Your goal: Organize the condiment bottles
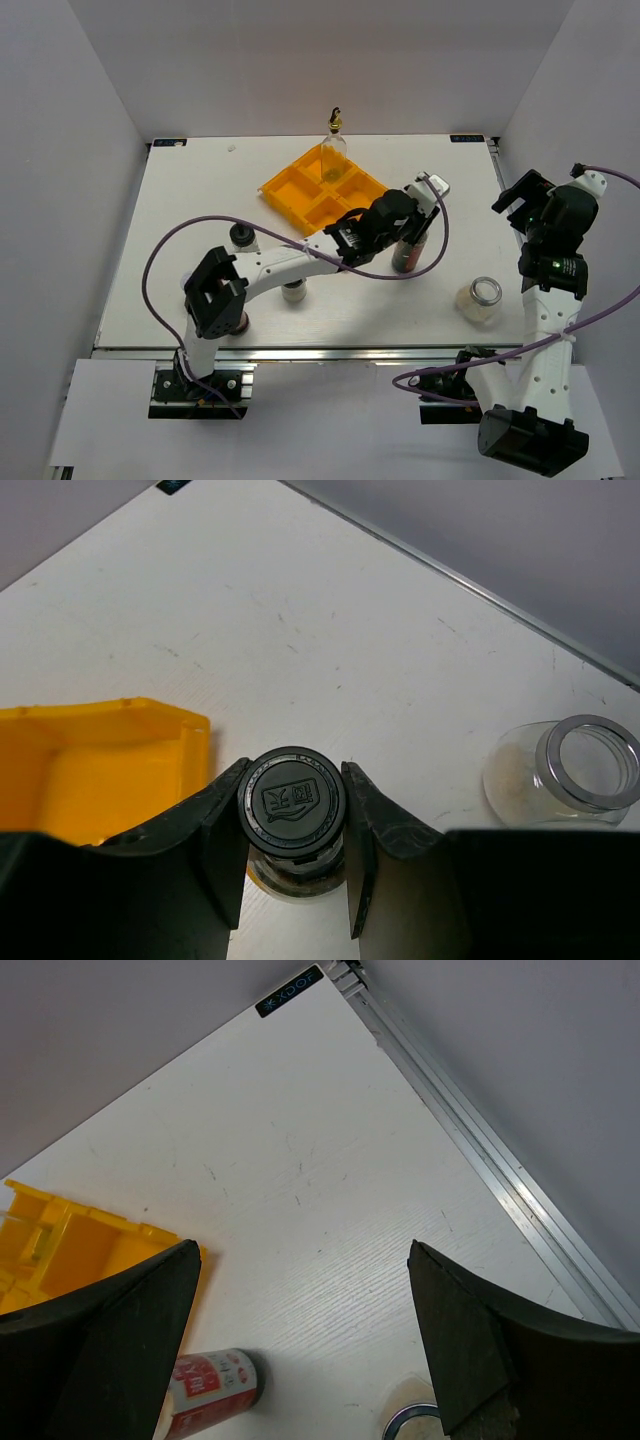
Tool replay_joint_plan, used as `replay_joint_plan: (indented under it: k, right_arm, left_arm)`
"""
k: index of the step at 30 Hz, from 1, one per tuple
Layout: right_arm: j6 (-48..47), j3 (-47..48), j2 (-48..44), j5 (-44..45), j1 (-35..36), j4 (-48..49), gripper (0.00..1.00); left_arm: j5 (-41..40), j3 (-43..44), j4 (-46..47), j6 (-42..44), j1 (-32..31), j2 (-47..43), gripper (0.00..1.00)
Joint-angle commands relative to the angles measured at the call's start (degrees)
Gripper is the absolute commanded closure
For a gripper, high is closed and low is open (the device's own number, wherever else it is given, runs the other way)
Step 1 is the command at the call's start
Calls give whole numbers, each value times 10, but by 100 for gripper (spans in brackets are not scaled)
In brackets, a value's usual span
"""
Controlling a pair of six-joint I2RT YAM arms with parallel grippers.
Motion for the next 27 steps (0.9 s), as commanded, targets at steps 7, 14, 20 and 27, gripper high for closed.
replay_joint_plan:
  k: [7,14,20,27]
  right_arm:
    - [-12,-11,-16,-24,-2,50,11]
    - [-6,-17,-17,5,-2,54,11]
    - [-7,-20,-18,26,-2,61,11]
    - [-5,-23,-22,52,-2,66,11]
  left_arm:
    - [-162,-35,-2,7,50,-257,100]
    - [-173,-31,-14,-9,204,-298,100]
    - [-181,34,22,3,306,-231,100]
    - [-112,193,19,-59,416,-78,100]
